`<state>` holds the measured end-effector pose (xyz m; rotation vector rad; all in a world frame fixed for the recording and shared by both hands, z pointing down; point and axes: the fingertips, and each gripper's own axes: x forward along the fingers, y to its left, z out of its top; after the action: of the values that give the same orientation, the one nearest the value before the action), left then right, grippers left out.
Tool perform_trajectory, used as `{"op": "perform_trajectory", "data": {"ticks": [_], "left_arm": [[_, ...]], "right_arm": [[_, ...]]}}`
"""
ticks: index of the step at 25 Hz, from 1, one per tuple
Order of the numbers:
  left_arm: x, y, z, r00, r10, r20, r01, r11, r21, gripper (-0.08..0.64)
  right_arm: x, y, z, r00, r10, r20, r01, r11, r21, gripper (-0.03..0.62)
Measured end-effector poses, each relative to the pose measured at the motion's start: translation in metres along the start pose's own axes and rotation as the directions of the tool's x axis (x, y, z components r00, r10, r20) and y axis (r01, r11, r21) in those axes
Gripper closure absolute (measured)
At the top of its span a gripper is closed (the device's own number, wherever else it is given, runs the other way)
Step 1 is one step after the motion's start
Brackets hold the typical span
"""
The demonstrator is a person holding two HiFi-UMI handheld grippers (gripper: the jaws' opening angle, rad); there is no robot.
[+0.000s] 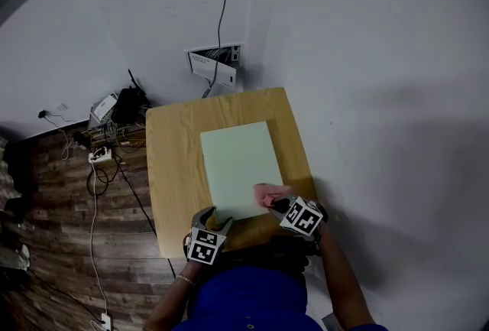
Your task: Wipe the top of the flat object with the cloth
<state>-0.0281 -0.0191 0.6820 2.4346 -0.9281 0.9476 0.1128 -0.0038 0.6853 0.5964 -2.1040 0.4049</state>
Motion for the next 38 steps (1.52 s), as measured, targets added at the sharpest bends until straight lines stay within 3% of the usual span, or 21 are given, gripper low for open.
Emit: {"op": "perform_trajectory", "data": {"ticks": [30,35,38], "left_arm": [[0.001,-0.001,-0.003,1.000,0.000,-0.001,0.000,1.000,0.007,0.304],[-0.003,-0.001,-0.001,1.000,-0.018,0.026,0.019,0.999,-0.026,0.310],[-0.011,-0.002,0.005,0.998,-0.015,0.055,0.016,1.000,-0.012,0.353]], "right_arm": [[0.004,-0.001,0.001,1.000,0.000,-0.008,0.001,1.000,0.017,0.578],[0.000,-0.002,0.011,0.999,-0.004,0.037,0.001,0.997,0.072,0.578],[-0.010,-0.006,0.023,0.993,-0.031,0.111,0.018,0.993,0.116,0.578]]}}
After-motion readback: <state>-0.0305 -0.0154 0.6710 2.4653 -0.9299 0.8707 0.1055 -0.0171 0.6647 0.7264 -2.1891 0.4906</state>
